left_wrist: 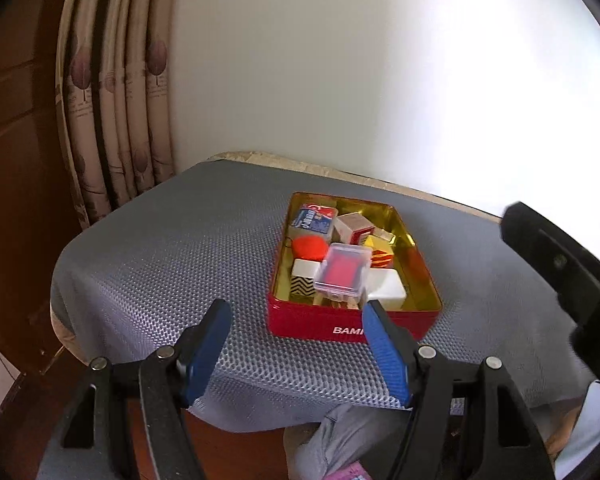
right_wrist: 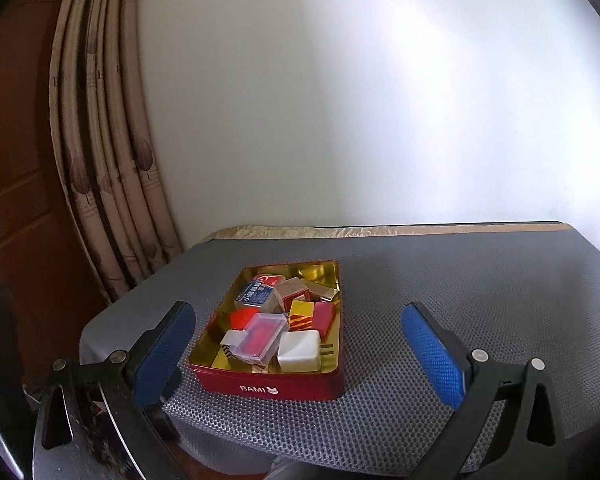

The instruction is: Organize rigid objects

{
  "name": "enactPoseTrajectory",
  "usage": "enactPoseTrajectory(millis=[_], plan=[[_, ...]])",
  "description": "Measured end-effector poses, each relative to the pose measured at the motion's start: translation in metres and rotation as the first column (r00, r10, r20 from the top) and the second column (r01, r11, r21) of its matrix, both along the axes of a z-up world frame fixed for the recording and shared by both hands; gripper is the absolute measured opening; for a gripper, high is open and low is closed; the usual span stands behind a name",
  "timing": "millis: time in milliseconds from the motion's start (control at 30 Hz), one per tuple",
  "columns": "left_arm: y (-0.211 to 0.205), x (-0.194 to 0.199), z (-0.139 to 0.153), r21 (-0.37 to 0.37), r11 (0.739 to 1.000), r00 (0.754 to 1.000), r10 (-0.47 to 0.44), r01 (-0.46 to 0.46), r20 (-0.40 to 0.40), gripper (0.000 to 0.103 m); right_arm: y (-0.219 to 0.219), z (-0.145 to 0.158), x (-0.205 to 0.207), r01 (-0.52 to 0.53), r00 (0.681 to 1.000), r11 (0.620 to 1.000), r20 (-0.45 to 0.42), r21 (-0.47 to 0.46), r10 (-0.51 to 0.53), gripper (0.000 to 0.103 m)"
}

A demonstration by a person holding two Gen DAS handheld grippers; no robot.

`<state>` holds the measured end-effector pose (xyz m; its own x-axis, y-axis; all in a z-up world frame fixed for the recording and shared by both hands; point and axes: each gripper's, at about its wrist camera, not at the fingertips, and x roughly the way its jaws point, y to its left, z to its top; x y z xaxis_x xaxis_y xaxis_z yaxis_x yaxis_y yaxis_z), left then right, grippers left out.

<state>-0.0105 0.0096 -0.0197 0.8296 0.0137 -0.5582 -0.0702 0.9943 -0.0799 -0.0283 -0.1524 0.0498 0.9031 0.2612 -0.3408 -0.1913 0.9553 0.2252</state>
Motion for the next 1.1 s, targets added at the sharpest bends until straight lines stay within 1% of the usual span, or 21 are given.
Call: enactPoseTrajectory(millis=[100, 167, 400, 600, 800, 933, 1100], plan=[[-0.004, -0.006, 0.003, 0.030, 0.999, 0.999, 0.014, -0.016, 0.041, 0.070, 0.001, 0.001, -0.003, -0.006, 1.000, 1.000, 0.013, 0.004, 0.006, 0.103], [-0.003, -0.007, 0.003, 0.023, 0.999, 0.999, 0.022, -0.023, 0.049, 0.070, 0.001, 0.002, -0.003, -0.004, 1.000, 1.000, 0.018, 0.001, 0.004, 0.103], [0.002, -0.001, -0.003, 0.000, 0.999, 0.999, 0.040, -0.040, 0.006, 0.070, -0.002, -0.001, -0.003, -0.002, 1.000, 1.000, 0.019, -0.002, 0.002, 0.103], [0.000, 0.001, -0.004, 0.034, 0.998, 0.999, 0.050, -0.051, 0.017, 0.070, 0.003, -0.006, -0.002, -0.010, 1.000, 1.000, 0.014, -0.019, 0.011, 0.103], [0.002, 0.005, -0.007, 0.020, 0.998, 0.999, 0.052, -0.052, 0.003, 0.070, 0.004, -0.010, -0.001, -0.005, 1.000, 1.000, 0.011, -0.021, 0.005, 0.103], [0.005, 0.006, -0.008, 0.014, 0.998, 0.998, 0.055, -0.055, 0.003, 0.070, 0.003, -0.011, -0.002, 0.019, 1.000, 0.999, 0.020, -0.043, -0.018, 0.103], [0.002, 0.006, -0.009, 0.043, 0.998, 0.998, 0.052, -0.053, 0.021, 0.070, 0.004, -0.017, 0.000, 0.025, 1.000, 0.998, 0.004, -0.057, -0.025, 0.103]])
